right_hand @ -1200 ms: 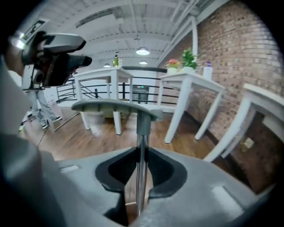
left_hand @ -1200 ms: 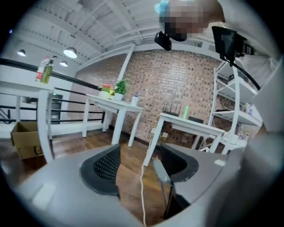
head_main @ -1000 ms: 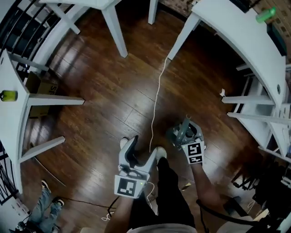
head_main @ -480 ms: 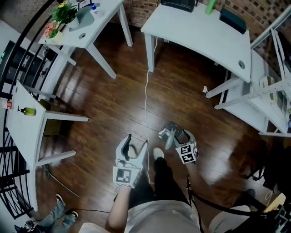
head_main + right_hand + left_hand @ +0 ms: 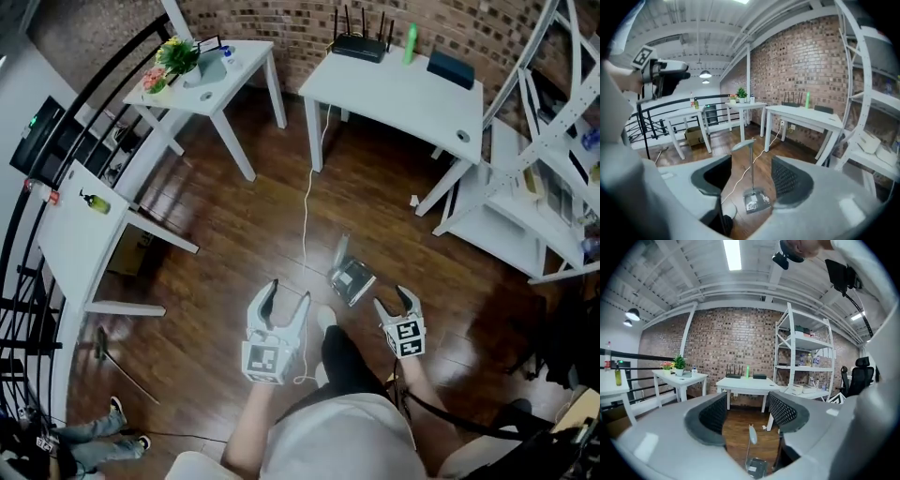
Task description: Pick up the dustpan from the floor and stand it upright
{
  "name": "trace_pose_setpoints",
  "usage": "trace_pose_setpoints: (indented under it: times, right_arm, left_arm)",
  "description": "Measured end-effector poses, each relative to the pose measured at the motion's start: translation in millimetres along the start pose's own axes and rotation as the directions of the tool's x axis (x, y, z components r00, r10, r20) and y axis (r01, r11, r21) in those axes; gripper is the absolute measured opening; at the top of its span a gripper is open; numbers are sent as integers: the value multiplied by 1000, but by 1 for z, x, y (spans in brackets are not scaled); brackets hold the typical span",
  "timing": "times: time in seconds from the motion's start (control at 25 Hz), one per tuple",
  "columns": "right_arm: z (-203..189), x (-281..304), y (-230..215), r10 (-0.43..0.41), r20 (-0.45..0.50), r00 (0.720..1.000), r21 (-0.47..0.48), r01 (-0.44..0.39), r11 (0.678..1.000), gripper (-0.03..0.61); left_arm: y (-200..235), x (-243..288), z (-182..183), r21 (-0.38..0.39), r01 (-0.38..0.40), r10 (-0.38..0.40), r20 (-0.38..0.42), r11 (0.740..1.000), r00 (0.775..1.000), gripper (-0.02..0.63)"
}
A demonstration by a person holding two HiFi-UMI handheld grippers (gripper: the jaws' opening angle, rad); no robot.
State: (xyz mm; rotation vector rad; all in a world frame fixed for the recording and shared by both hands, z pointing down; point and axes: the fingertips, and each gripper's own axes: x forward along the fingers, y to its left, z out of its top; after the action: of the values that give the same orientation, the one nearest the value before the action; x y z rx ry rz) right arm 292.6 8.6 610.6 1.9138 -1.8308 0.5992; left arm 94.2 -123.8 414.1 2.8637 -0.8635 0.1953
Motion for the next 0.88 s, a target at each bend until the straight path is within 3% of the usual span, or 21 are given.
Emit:
trace_pose_setpoints:
  times: [0.16, 0.32, 0.48, 0.68, 0.88]
  right_arm:
    - [14, -101, 32, -9, 116, 993, 115, -5, 993, 245]
    - [36, -186, 56, 52, 231, 972, 58, -67, 996, 247]
    - [60, -269, 55, 81, 367, 927, 0, -86, 996, 247]
    - [49, -349, 39, 98, 451, 887, -36, -91, 995, 247]
    - [18, -439, 16, 90, 447, 890, -12, -94, 995, 247]
  left_arm:
    - [-49, -64, 2, -47, -20, 21, 29, 999, 999, 292]
    - [-114, -108, -4, -85, -4, 8, 41, 996, 999, 292]
    - [-186, -145, 18, -15, 0, 1, 99, 1000, 995, 291]
    - [-274, -187, 32, 74, -83, 70, 160, 994, 985, 291]
    - [-372, -223, 23, 57, -122, 116, 103, 991, 988, 293]
